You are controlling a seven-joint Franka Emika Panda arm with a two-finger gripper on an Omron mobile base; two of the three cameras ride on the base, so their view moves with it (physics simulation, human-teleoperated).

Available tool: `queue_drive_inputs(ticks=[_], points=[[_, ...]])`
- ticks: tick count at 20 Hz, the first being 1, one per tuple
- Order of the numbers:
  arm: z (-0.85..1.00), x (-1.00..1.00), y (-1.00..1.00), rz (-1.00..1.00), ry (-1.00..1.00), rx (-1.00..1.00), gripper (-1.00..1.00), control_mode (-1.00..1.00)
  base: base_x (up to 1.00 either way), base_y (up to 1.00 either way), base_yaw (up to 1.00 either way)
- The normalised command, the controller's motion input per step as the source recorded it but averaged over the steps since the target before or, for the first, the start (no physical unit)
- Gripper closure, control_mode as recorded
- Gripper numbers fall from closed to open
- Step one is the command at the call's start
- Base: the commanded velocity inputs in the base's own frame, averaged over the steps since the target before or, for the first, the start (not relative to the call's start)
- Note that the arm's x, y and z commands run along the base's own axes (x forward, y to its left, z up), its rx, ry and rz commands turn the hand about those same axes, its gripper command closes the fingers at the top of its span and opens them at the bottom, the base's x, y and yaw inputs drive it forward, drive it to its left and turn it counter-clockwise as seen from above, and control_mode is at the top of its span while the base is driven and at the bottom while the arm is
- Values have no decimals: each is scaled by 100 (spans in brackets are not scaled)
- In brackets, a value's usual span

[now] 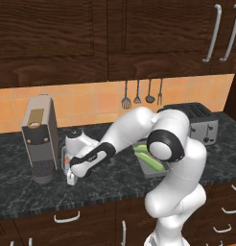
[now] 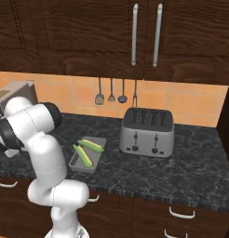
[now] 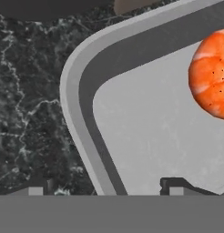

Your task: Take the meat container that has the shrimp and place it on the second highest rack of the freezer. Then take the vegetable container that has the corns and place it on the highest rack of the freezer.

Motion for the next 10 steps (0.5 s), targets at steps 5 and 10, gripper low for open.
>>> queue_drive_inputs(ticks=[5, 10], points=[[-16, 8, 0, 3, 0, 0, 100, -100, 0, 0, 0], [-7, 6, 0, 2, 6, 0, 100, -100, 0, 0, 0]])
